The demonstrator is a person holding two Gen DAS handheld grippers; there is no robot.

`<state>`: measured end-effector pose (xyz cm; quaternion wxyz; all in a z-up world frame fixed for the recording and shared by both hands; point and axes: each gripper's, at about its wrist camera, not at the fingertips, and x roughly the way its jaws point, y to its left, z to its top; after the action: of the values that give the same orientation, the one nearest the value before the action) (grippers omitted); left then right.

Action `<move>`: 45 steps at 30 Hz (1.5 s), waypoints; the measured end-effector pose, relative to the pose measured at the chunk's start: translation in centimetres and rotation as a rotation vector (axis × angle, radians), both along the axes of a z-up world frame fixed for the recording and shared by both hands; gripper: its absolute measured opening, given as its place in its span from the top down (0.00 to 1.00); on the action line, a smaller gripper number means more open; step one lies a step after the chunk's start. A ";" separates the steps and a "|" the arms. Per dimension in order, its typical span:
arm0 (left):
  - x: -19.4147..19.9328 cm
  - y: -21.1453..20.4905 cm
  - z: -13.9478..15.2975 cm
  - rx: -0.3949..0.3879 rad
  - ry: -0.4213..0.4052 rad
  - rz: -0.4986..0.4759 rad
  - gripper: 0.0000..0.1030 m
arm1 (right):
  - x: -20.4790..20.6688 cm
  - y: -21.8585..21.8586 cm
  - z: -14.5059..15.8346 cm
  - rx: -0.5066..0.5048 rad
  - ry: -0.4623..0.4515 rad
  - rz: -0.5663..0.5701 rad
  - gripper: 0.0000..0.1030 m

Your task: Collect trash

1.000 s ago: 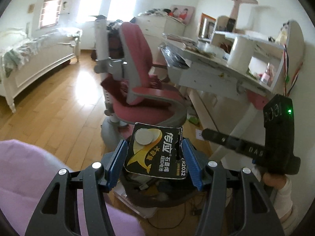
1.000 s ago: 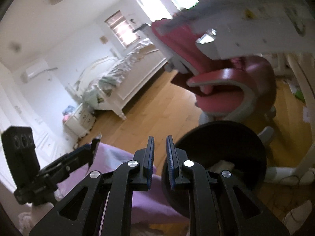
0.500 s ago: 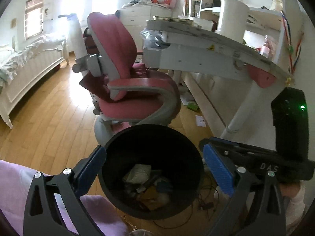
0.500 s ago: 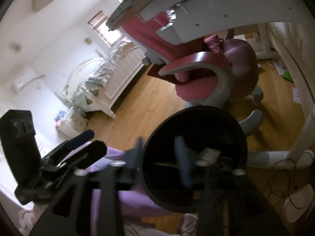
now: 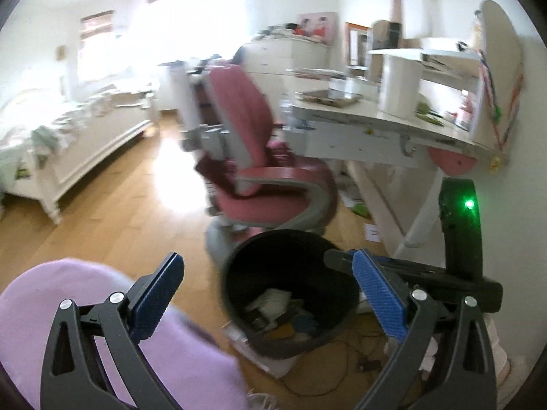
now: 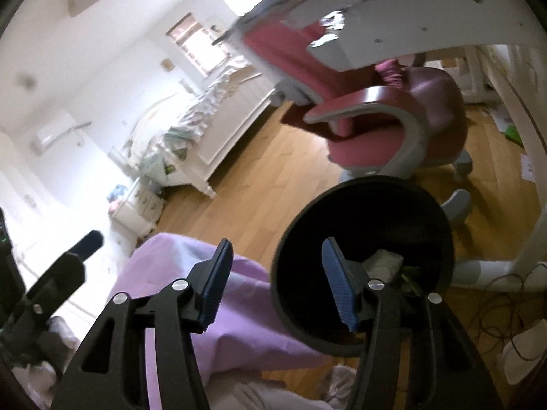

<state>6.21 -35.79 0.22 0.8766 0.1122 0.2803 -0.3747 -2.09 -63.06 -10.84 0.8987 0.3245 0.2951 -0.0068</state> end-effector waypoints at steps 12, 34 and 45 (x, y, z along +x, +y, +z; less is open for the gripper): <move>-1.0 13.2 1.6 -0.027 -0.038 0.349 0.05 | 3.1 12.3 3.6 -0.076 -0.035 0.226 0.30; -4.3 35.8 -5.1 -0.122 -0.036 0.962 0.05 | 6.5 41.2 3.4 -0.490 -0.221 0.443 0.05; -5.2 37.8 -6.1 -0.150 -0.001 0.982 0.05 | 7.2 42.7 2.6 -0.589 -0.248 0.405 0.05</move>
<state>1.04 2.00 -5.86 0.9554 -0.0962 0.2719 0.0632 5.06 -20.31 -8.21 0.9655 -0.0141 0.2277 0.1258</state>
